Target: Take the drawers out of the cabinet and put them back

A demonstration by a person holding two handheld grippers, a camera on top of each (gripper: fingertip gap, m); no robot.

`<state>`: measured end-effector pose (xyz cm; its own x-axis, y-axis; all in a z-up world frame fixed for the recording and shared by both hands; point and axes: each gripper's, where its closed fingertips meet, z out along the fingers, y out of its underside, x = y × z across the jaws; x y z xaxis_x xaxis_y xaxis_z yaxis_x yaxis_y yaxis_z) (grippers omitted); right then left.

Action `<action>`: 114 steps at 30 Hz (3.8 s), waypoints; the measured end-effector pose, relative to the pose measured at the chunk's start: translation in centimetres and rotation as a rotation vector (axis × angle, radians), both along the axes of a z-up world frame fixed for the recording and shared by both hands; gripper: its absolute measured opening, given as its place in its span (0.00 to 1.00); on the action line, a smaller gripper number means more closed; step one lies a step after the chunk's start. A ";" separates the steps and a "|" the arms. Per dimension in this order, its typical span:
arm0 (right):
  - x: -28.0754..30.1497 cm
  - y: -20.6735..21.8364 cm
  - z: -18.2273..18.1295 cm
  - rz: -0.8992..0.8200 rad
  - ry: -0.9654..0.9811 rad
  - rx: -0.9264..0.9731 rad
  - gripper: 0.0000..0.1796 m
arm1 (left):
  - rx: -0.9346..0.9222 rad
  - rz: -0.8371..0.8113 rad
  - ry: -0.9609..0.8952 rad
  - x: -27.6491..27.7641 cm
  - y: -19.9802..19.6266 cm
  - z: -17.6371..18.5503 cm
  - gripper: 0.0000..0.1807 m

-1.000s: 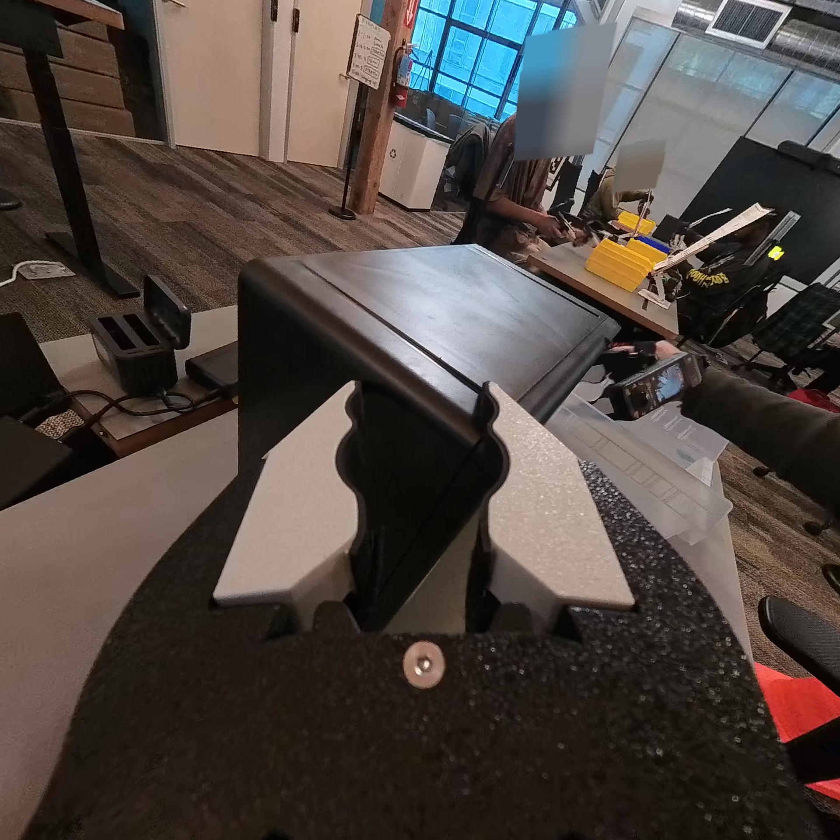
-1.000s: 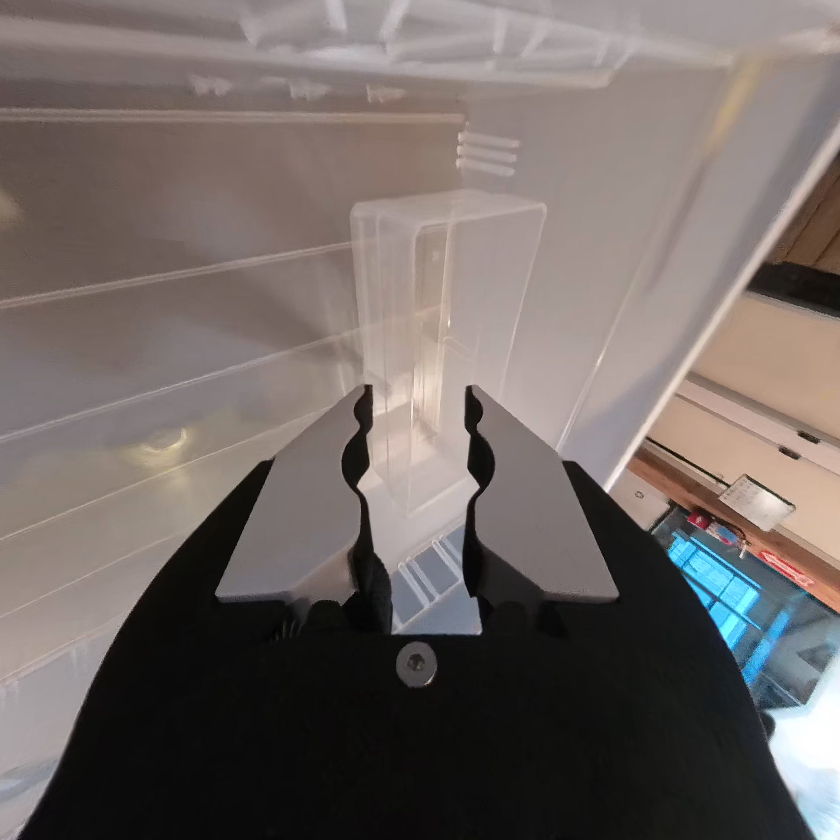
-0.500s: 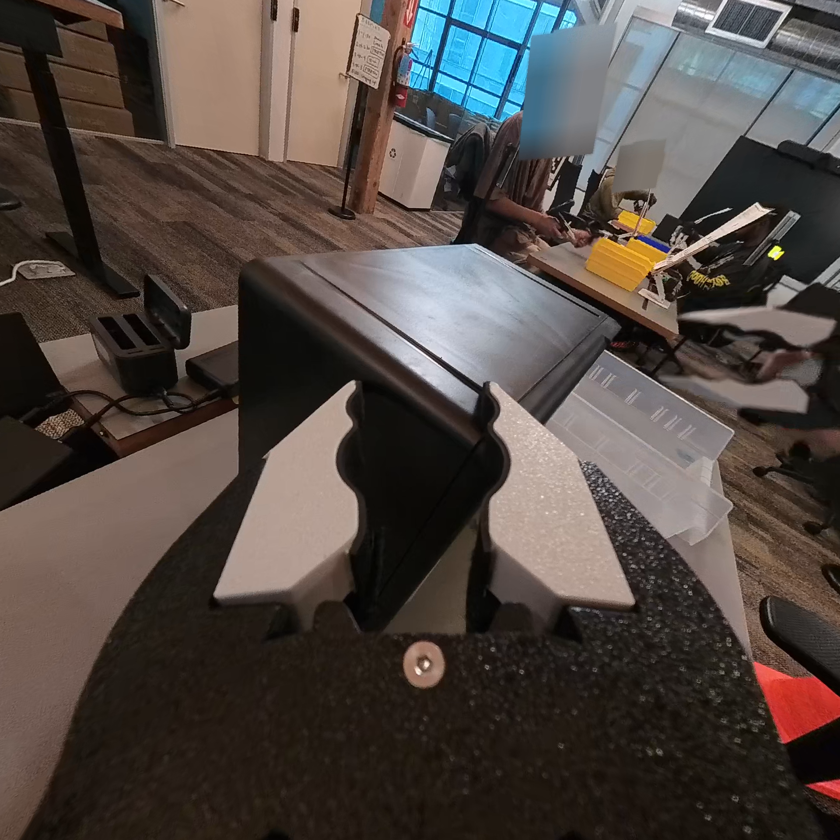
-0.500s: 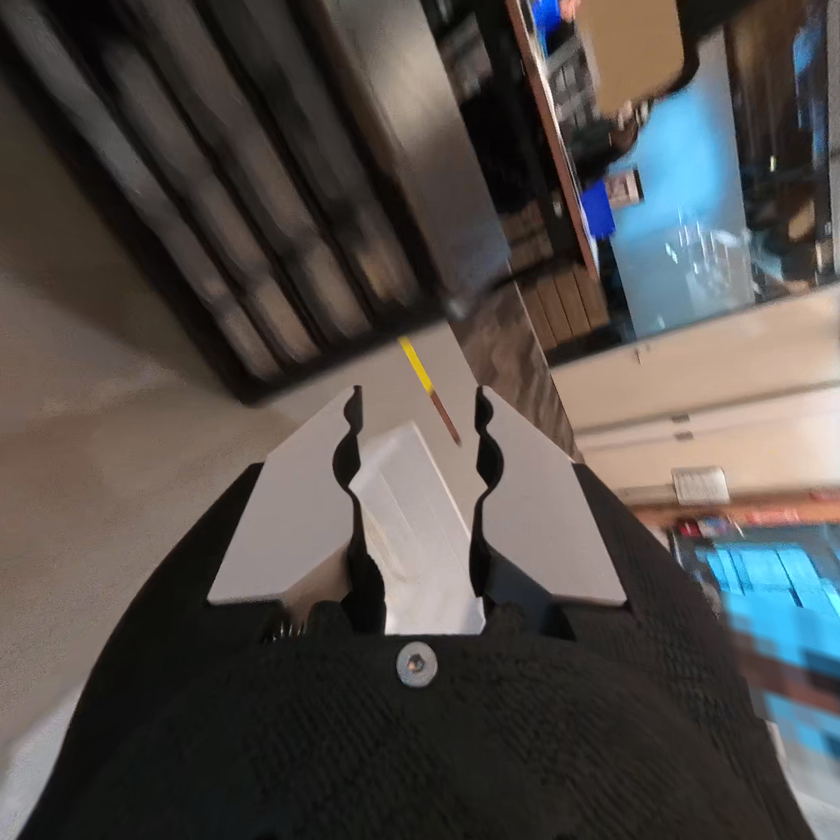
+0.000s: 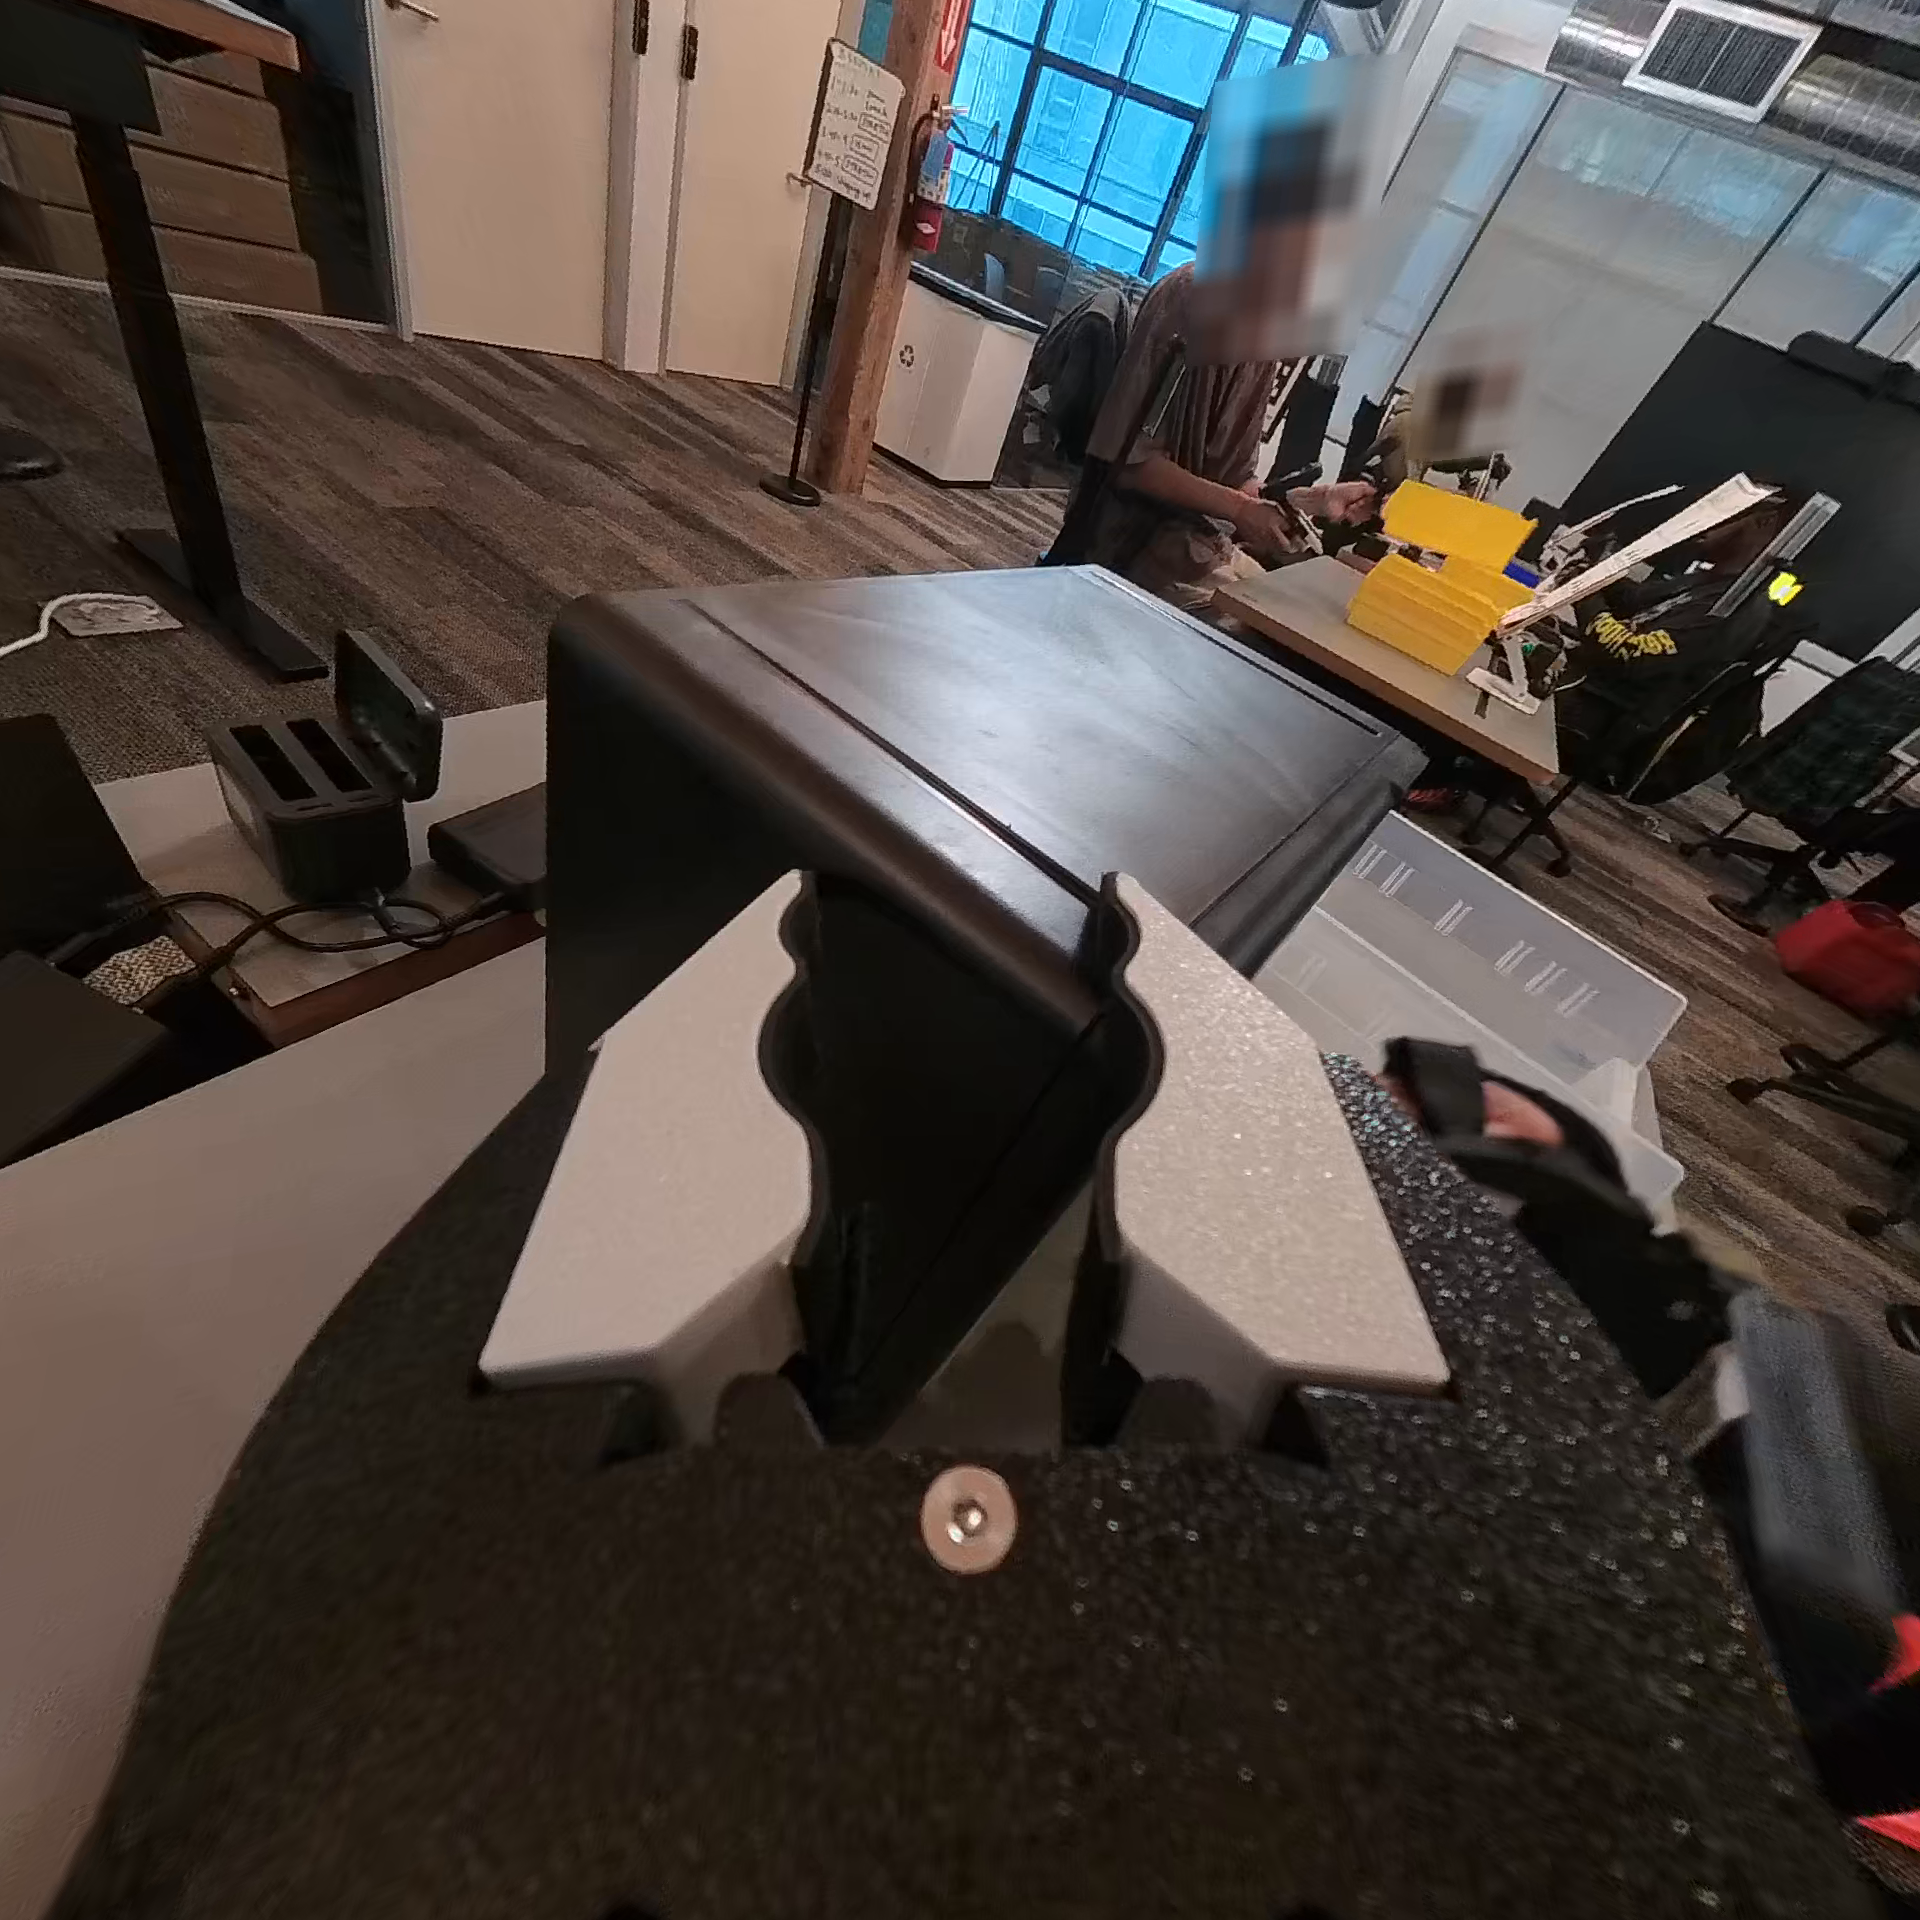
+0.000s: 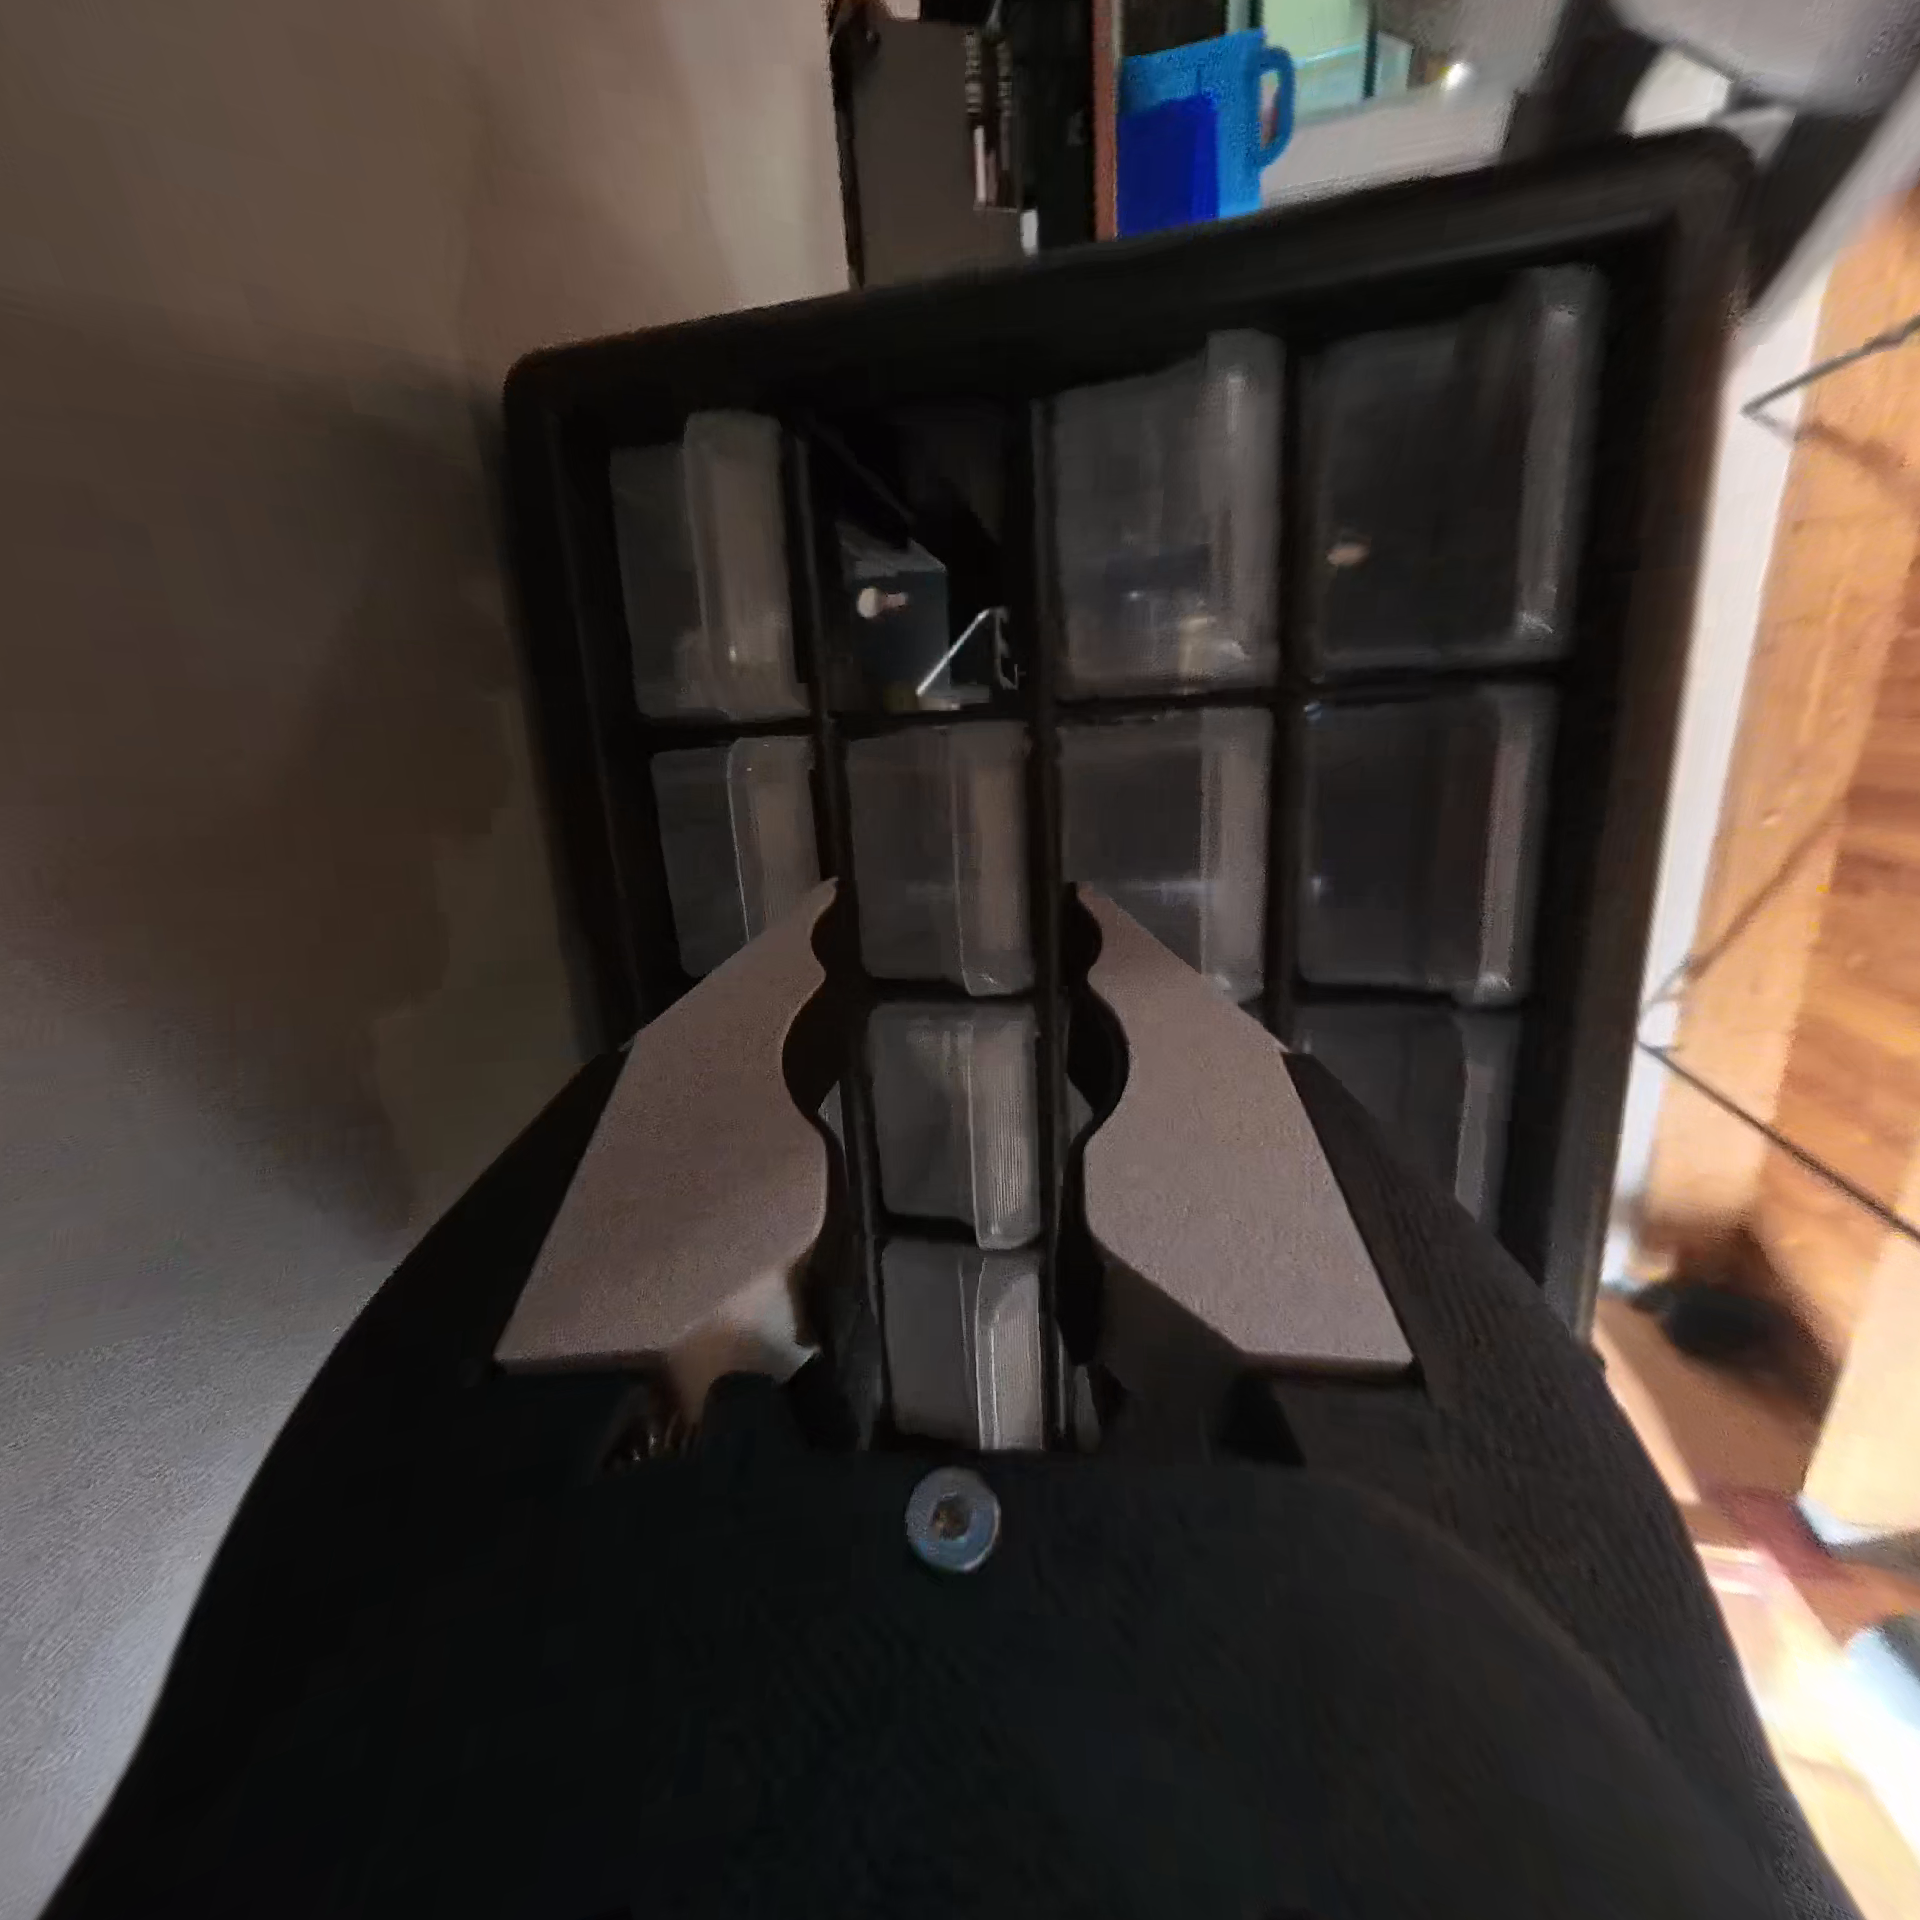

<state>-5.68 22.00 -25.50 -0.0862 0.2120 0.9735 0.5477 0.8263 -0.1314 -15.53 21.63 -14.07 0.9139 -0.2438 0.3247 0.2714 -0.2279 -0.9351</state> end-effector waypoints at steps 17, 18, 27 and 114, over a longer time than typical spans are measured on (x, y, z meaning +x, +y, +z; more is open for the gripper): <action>-0.2 0.6 0.2 -0.002 0.046 0.312 0.05 | -0.003 0.001 0.004 0.0 0.0 0.0 0.29; 0.0 0.3 0.2 -0.001 0.048 0.313 0.05 | -0.003 0.001 0.004 0.0 0.0 0.0 0.29; 3.6 -3.8 0.4 0.023 0.063 0.300 0.04 | -0.007 0.004 0.007 0.0 0.0 0.0 0.29; 7.9 -9.2 -7.7 -0.531 -0.158 -1.349 0.72 | -0.011 0.000 0.005 0.0 -0.2 -0.1 0.28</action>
